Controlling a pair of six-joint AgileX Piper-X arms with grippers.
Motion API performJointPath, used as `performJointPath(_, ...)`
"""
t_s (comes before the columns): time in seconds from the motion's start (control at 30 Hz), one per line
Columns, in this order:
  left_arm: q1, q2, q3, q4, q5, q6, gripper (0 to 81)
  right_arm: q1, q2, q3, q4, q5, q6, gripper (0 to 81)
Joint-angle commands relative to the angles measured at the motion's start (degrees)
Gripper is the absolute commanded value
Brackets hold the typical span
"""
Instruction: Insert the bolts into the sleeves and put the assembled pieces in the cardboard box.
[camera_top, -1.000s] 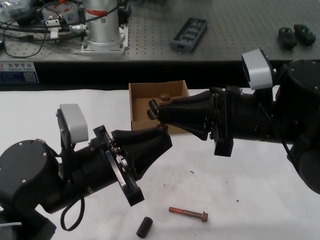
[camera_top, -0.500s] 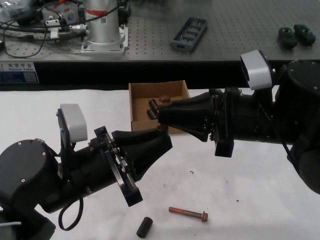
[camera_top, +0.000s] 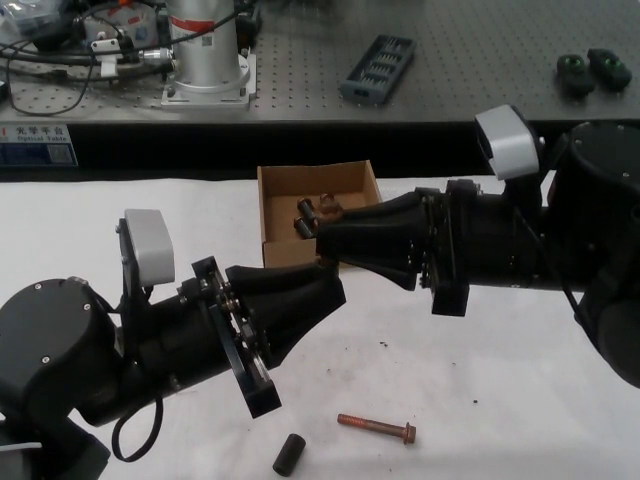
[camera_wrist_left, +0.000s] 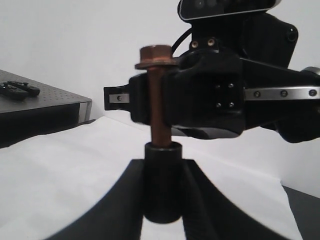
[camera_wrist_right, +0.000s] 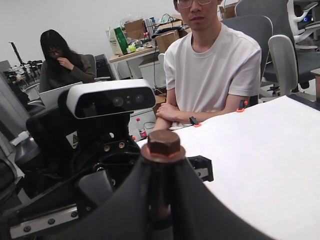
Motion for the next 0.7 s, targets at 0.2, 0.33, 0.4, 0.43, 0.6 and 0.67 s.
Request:
performJointPath(0.2, 0.23, -0.32, -0.66, -1.68, 0.18, -0.71, 0.6, 0.3, 0.48, -0.04, 0.89, -1.21, 0.38, 16.0)
performJointPath(0.33, 0.23, -0.32, -0.66, -1.68, 0.11, -0.71, 0.6, 0.3, 0.48, -0.04, 0.89, -1.21, 0.38, 16.0)
performJointPath(0.4, 0.23, -0.32, -0.66, -1.68, 0.11, -0.71, 0.6, 0.3, 0.48, -0.04, 0.89, -1.21, 0.49, 16.2)
performJointPath(0.43, 0.23, -0.32, -0.66, -1.68, 0.11, -0.71, 0.6, 0.3, 0.48, -0.04, 0.89, -1.21, 0.73, 17.4)
performJointPath(0.6, 0.46, -0.32, -0.66, -0.61, -0.99, -0.71, 0.6, 0.3, 0.48, -0.04, 0.89, -1.21, 1.68, 35.8)
performJointPath(0.67, 0.71, -0.32, -0.66, -0.24, -1.0, -0.71, 0.6, 0.3, 0.48, -0.04, 0.89, -1.21, 1.68, 40.7)
